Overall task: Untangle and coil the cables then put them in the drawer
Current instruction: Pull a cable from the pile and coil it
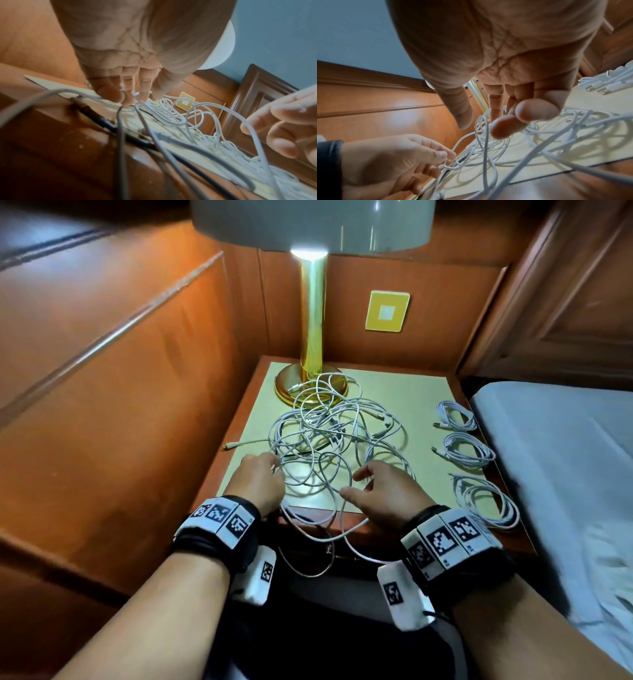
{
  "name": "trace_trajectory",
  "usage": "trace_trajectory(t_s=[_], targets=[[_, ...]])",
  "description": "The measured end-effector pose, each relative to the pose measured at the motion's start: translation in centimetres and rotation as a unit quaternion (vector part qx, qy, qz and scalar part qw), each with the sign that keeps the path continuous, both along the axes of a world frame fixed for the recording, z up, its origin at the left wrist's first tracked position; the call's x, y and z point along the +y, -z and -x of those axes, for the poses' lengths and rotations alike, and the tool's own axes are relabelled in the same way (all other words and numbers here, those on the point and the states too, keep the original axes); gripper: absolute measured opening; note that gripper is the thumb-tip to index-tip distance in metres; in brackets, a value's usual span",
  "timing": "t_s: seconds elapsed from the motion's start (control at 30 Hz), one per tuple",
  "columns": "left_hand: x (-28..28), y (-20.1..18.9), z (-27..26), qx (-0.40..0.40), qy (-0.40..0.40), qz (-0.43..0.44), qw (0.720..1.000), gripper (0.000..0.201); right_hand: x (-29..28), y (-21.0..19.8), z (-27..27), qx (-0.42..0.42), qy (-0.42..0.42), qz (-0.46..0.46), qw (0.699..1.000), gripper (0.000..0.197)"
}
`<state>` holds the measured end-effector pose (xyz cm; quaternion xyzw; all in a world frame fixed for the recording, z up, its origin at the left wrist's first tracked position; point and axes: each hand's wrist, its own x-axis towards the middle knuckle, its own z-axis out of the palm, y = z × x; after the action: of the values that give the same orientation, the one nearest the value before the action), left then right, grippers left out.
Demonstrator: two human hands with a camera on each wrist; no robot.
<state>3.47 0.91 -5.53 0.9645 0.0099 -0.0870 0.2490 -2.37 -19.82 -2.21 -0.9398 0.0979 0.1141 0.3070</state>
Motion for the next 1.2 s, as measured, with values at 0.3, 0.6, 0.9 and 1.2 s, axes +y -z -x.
trace_trajectory(t_s=[0.3,0.6,0.9,1.2], targets=[[-0.6,-2.2,1.4,-0.341,0.015,0.207,0.917,0.019,-1.1,-0.4,-0.1,-0.015,0.020,-0.052,0.998,0.042],[-1.3,-4.9,5.6,-0.290,0.041,0.463,0.837,0.022,0.9,-1.8,1.1,-0.129,-0.082,-0.094,0.984,0.077],[-1.0,-5.7,7.9,-0.176,0.069,0.605,0.774,0.010,2.9,-1.3,0.7,-0.218,-0.108,-0.089,0.966,0.105],[0.0,-6.1,9.1,-0.040,0.150,0.639,0.753,0.010,2.4,-1.4,-0.1,-0.193,-0.127,-0.086,0.969,0.024]])
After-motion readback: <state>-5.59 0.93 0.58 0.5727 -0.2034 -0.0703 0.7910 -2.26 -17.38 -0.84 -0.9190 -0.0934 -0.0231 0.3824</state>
